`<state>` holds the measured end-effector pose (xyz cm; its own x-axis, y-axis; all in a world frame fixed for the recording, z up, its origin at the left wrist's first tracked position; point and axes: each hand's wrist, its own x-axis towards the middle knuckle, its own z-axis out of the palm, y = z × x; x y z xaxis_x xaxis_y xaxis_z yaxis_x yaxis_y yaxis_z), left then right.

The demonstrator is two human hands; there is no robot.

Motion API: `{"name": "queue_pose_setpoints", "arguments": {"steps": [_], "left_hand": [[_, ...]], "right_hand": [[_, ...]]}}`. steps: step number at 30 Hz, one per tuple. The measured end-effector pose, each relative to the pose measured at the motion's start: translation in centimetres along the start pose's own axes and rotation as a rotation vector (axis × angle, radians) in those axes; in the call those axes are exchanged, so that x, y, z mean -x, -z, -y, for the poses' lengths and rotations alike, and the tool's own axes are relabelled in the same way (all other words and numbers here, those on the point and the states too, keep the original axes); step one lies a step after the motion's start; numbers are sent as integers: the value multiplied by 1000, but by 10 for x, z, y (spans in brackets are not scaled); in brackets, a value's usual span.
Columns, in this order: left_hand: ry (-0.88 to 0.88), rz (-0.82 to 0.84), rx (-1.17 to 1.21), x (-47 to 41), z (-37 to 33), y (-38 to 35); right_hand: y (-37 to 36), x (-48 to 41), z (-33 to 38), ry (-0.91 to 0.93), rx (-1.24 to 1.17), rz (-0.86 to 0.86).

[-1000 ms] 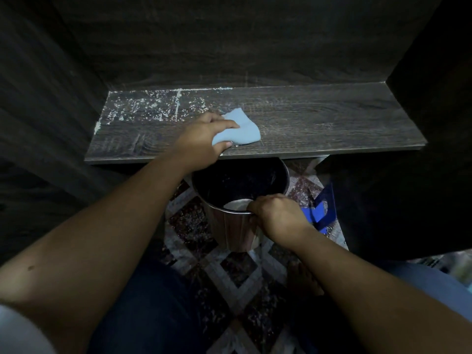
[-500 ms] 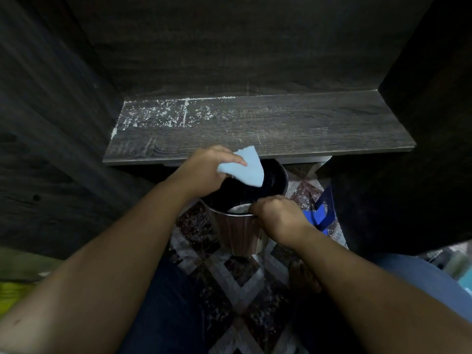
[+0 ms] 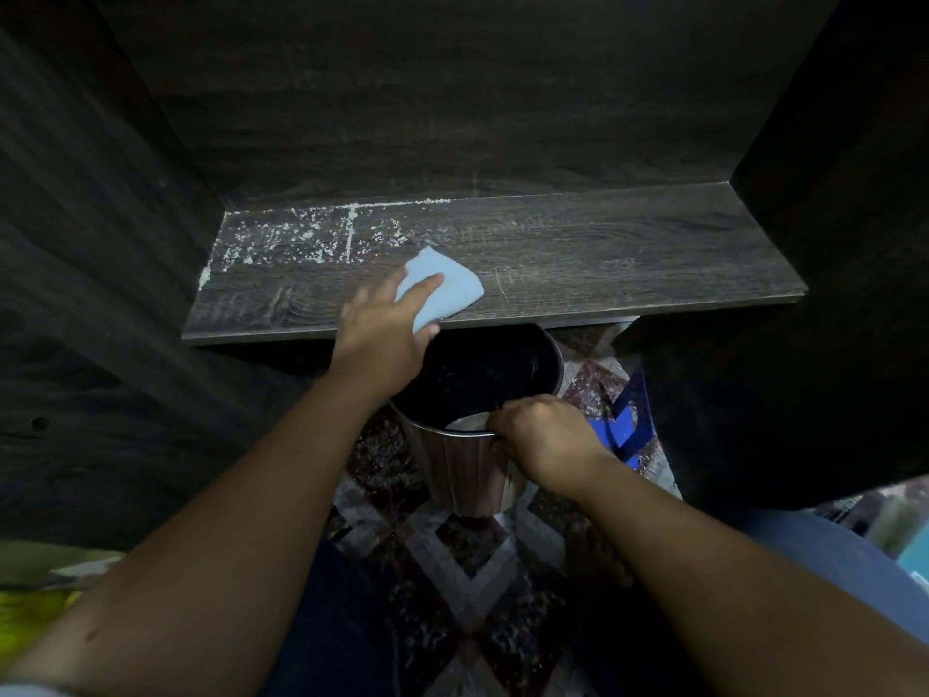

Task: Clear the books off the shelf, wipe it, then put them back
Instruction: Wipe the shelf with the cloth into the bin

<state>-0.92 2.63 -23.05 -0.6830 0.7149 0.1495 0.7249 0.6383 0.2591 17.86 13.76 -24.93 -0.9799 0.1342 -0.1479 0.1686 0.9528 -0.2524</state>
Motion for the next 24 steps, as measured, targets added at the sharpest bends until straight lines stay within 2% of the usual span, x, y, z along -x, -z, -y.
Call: {"name": "queue_pose_setpoints", "arguments": {"steps": [3,6,9,13,16,18,21,22,24], "left_hand": [[-99,124,5,7,2,6],[-154,206,292,20,-2,18],[-175,91,395,27,-8,28],[-198,-133,250,25,-12,29],[-192,9,64,21,-6,14],[-187,26,100,20,-8,14],[-263,-192,118,19,-15,23],[-277,-182,90,19,-15,25],[-260,-17,53,18,-11,22]], "right_hand": [[0,1,1,3,-7,1],[1,3,4,-11,-12,10],[0,5,6,-25,-3,12],[0,5,7,-23,-1,17],[1,4,8,-19,-10,4],[3,4,9,-23,-1,13],[6,4,9,-30,9,12],[6,3,9,-33,14,11],[7,3,9,-43,23,7]]}}
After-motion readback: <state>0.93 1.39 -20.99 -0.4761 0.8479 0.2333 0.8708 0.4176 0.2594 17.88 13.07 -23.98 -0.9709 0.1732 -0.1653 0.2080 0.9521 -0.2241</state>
